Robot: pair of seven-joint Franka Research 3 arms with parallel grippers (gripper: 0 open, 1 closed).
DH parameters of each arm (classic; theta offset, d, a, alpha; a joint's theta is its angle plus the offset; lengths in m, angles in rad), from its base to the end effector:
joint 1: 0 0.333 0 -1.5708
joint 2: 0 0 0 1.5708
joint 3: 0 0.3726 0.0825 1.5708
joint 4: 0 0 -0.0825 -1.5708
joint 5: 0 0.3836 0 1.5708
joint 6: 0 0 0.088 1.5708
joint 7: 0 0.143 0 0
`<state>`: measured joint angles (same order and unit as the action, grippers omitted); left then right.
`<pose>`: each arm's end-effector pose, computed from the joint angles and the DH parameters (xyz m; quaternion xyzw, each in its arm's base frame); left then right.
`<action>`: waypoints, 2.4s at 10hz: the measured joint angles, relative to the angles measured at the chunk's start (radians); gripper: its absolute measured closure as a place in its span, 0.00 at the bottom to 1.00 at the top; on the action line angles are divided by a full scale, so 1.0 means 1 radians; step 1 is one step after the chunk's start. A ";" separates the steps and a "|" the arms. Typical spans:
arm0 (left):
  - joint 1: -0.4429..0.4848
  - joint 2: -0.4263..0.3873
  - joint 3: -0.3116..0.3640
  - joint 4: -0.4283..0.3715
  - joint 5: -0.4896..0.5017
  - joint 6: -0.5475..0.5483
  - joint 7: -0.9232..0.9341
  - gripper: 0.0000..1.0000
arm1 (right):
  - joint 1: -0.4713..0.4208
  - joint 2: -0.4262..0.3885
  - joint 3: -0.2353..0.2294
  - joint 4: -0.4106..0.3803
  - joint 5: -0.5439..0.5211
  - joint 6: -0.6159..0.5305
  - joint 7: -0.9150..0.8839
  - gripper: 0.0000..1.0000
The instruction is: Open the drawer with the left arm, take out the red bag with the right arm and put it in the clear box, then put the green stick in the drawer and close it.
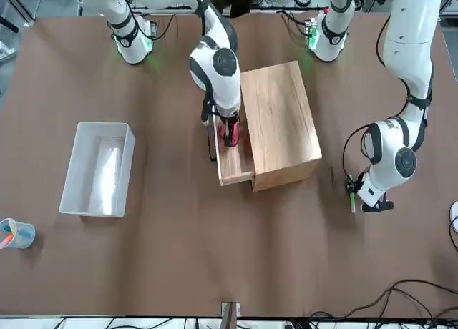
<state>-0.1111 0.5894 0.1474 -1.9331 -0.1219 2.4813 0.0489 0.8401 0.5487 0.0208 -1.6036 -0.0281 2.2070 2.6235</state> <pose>0.6482 0.0171 0.1895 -0.9994 -0.0309 0.0162 0.0038 0.4763 0.5483 0.3282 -0.6408 0.7672 -0.0014 0.0281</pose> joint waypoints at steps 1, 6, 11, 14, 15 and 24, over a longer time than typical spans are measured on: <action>0.000 0.000 0.000 0.000 0.000 0.001 0.000 0.82 | -0.003 0.000 -0.001 0.013 -0.002 0.001 -0.001 0.41; -0.017 -0.143 -0.009 0.015 0.000 -0.050 0.008 0.82 | -0.007 -0.028 -0.003 0.072 -0.007 -0.026 -0.081 0.41; -0.052 -0.338 -0.130 0.023 0.000 -0.218 -0.113 0.82 | -0.213 -0.204 -0.014 0.061 -0.012 -0.312 -0.656 0.41; -0.058 -0.387 -0.273 0.084 0.000 -0.302 -0.316 0.82 | -0.382 -0.273 -0.015 -0.084 -0.012 -0.318 -1.032 0.41; -0.061 -0.387 -0.326 0.107 0.000 -0.309 -0.397 0.82 | -0.443 -0.298 -0.016 -0.128 -0.012 -0.316 -1.170 0.41; -0.313 -0.184 -0.537 0.337 0.132 -0.368 -0.946 0.82 | -0.913 -0.311 -0.015 -0.485 -0.009 0.033 -2.474 0.41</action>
<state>-0.4236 0.4052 -0.3891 -1.5957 0.0103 2.1134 -0.8975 -0.0725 0.2381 0.0054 -2.0882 -0.0370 2.2403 0.1496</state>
